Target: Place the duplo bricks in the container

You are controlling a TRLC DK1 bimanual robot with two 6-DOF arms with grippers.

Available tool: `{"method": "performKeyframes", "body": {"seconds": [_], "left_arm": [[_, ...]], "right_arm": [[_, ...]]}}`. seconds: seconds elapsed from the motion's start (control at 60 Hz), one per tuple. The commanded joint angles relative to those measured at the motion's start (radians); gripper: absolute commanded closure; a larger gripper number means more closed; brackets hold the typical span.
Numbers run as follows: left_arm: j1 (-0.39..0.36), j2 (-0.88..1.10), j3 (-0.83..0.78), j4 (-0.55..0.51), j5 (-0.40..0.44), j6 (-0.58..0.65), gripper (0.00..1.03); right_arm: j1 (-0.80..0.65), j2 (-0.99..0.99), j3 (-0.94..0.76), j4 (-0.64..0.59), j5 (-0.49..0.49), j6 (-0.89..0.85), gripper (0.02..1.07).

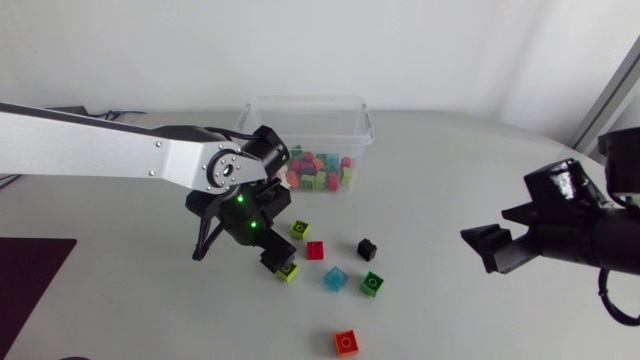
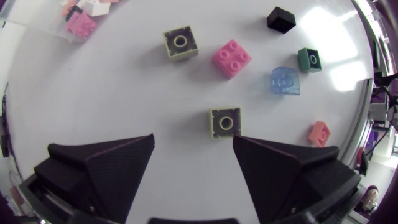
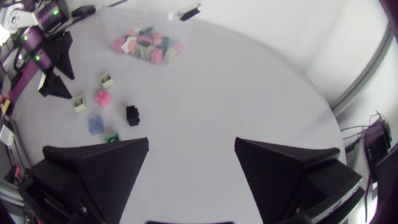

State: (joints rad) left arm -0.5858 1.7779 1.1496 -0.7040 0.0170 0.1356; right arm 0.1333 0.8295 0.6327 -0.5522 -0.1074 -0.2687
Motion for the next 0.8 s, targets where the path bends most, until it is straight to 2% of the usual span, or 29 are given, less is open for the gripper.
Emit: {"method": "performKeyframes", "body": {"seconds": [0.0,0.15,0.233,0.433,0.533,0.783], "left_arm": [[-0.009,0.034,0.039,-0.014,0.012,0.025,0.22],[-0.029,0.052,0.047,-0.014,0.026,0.029,0.22],[-0.042,0.068,0.052,-0.014,0.028,0.029,0.22],[-0.054,0.109,0.064,-0.014,0.038,0.027,0.23],[-0.054,0.123,0.07,-0.012,0.049,0.027,0.3],[-0.063,0.156,0.079,0.003,0.057,0.025,0.31]], "right_arm": [[0.022,0.068,0.025,-0.025,0.006,-0.098,0.07],[0.081,0.097,0.012,0.029,0.0,-0.095,0.09],[0.081,0.111,0.016,0.034,-0.048,-0.093,0.09],[0.129,0.168,0.025,0.038,-0.043,-0.081,0.09],[0.154,0.188,0.025,0.037,-0.041,-0.083,0.09],[0.218,0.22,0.021,0.04,-0.029,-0.089,0.09]]}}
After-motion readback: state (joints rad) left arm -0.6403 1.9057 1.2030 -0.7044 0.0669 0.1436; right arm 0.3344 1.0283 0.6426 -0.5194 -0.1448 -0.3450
